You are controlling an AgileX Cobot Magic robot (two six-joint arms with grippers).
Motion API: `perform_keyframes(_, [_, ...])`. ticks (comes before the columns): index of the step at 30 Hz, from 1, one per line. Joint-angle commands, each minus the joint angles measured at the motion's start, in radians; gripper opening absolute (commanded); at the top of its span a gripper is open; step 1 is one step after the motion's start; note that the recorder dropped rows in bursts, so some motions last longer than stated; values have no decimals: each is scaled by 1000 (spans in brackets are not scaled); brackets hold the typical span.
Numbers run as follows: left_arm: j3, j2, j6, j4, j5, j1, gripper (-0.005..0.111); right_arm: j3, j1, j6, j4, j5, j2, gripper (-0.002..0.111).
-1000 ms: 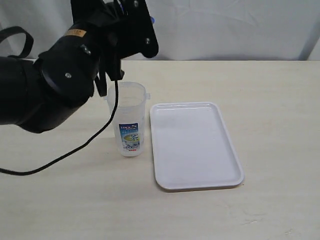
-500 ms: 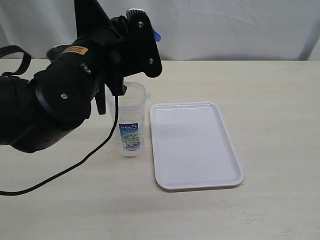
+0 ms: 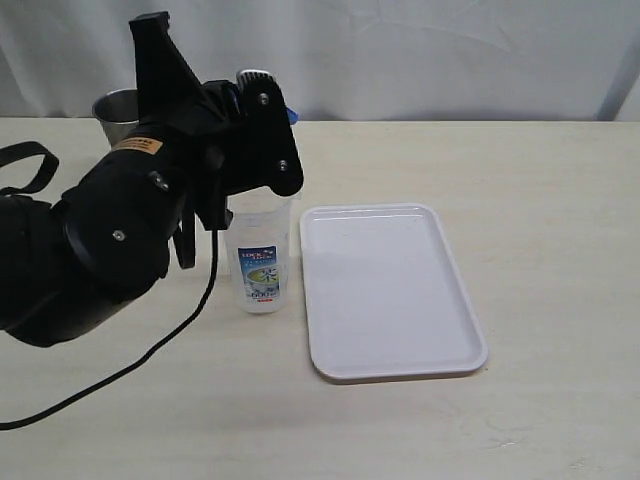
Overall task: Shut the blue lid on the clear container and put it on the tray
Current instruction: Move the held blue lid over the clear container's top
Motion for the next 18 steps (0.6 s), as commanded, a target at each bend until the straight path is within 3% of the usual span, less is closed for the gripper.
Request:
perform_keyframes(1, [2,-8,30,-3,-9,-40,0,3,0,0,-1,-4,-5,4])
perform_keyframes(18, [2,-6,30,45,-48,-20,0,3,0,0,-1,-4,-5,4])
